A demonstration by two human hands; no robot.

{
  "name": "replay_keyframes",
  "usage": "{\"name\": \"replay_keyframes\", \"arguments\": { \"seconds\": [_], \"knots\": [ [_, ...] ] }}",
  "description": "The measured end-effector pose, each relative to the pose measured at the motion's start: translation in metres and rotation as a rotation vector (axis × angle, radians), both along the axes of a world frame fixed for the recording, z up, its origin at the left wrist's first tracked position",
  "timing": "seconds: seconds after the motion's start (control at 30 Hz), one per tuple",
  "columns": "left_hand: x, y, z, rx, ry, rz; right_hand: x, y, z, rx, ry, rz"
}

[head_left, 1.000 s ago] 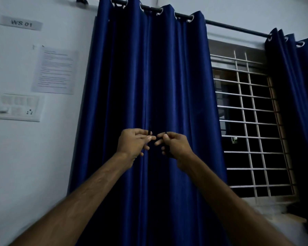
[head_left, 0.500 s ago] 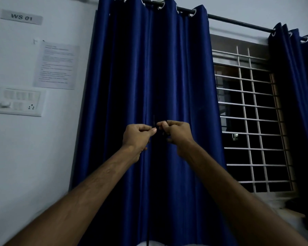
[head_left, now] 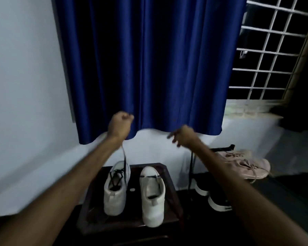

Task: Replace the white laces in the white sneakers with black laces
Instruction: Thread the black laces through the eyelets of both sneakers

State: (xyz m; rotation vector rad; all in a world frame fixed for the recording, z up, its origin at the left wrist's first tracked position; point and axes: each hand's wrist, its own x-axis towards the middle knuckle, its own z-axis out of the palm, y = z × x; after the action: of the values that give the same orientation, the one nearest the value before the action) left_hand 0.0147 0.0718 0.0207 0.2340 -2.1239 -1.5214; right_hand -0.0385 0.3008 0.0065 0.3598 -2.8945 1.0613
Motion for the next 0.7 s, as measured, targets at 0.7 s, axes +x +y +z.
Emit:
{"name": "replay_keyframes", "arguments": {
  "seconds": [0.7],
  "knots": [
    [-0.023, 0.056, -0.184, -0.486, -0.444, -0.202, -0.014, -0.028, -0.155, 0.171, -0.142, -0.030]
  ]
}}
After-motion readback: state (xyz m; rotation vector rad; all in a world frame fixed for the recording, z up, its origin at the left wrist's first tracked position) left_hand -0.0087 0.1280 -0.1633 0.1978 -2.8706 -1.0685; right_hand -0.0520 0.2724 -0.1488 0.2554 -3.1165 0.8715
